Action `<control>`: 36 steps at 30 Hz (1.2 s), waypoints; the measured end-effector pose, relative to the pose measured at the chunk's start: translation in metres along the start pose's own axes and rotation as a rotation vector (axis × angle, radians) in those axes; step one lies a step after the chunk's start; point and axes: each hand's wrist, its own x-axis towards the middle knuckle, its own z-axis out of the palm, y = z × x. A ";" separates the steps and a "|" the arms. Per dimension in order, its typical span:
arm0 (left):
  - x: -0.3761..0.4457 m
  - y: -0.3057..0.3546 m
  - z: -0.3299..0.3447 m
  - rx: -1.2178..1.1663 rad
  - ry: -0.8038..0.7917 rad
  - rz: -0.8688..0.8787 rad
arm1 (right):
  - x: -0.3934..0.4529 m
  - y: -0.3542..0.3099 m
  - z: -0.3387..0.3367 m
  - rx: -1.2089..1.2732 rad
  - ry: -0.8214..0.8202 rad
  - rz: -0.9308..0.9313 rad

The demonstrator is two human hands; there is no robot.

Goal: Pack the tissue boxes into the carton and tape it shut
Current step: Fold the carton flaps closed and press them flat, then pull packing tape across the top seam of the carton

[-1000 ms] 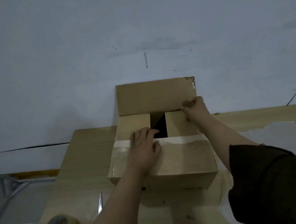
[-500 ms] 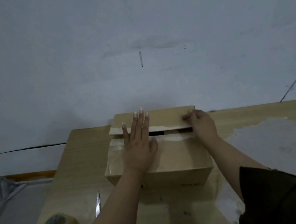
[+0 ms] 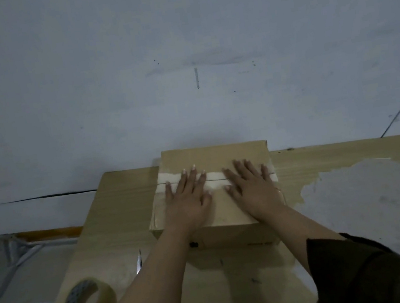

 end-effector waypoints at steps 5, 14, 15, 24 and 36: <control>-0.010 0.002 0.003 -0.008 -0.021 -0.005 | -0.008 0.000 -0.001 -0.018 -0.014 -0.016; -0.002 -0.021 -0.026 -0.577 -0.034 -0.002 | 0.002 -0.047 0.005 0.049 0.044 -0.040; -0.008 -0.027 -0.032 -0.685 0.043 -0.023 | 0.003 -0.059 0.007 0.071 0.063 -0.076; -0.078 -0.125 -0.053 -0.749 0.402 -0.348 | -0.003 -0.195 0.040 0.459 0.180 -0.452; -0.180 -0.232 0.025 -0.457 0.006 -0.596 | -0.019 -0.282 0.122 0.475 -0.332 -0.282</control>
